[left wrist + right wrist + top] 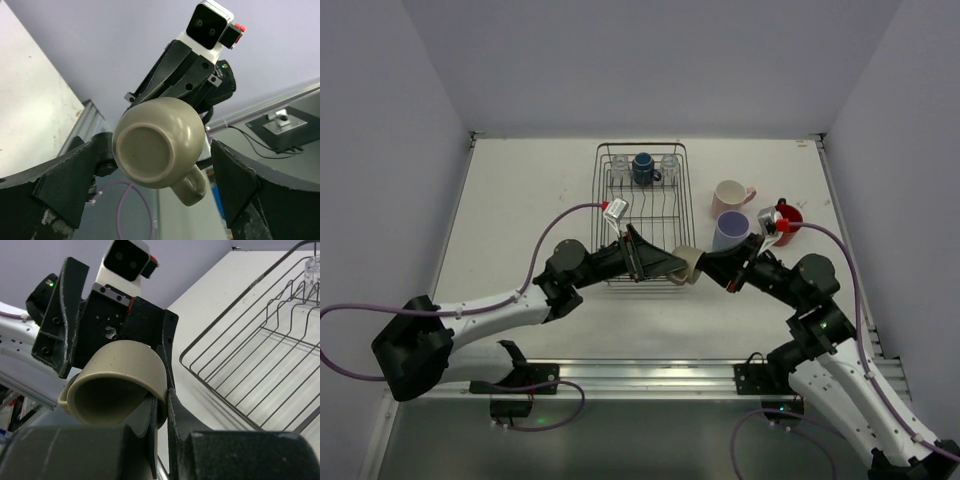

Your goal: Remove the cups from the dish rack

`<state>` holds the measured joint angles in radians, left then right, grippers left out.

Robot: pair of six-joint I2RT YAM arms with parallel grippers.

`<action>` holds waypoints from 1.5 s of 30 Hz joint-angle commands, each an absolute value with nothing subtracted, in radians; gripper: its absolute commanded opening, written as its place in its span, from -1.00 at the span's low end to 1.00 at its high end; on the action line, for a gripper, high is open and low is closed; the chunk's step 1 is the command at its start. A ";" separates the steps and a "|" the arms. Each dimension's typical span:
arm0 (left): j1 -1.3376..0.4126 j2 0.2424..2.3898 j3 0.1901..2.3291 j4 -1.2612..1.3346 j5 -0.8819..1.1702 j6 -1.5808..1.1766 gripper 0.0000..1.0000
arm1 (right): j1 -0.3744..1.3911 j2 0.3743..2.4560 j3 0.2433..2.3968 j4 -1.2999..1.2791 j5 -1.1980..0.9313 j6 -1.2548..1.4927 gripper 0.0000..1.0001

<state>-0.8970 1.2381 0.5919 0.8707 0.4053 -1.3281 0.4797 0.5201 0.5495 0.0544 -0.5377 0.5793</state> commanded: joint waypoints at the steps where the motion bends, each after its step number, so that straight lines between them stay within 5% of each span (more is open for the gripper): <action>1: -0.899 1.177 0.650 0.703 0.365 -1.172 0.99 | 0.480 0.505 0.612 0.003 -0.476 0.620 -1.00; 17: -0.897 0.832 0.853 -0.127 -0.119 -0.583 1.00 | 0.480 0.563 0.707 -0.699 -0.034 0.531 -1.00; 23: -0.897 0.743 0.910 -0.420 -0.323 -0.416 1.00 | 0.479 0.669 0.722 -0.767 0.070 0.557 -1.00; 35: -0.897 0.641 0.758 -0.443 -0.388 -0.328 1.00 | 0.469 1.063 0.793 -0.782 0.111 0.561 -1.00; 45: -0.897 0.612 0.712 -0.425 -0.354 -0.304 1.00 | 0.471 1.180 0.764 -0.721 0.045 0.578 -1.00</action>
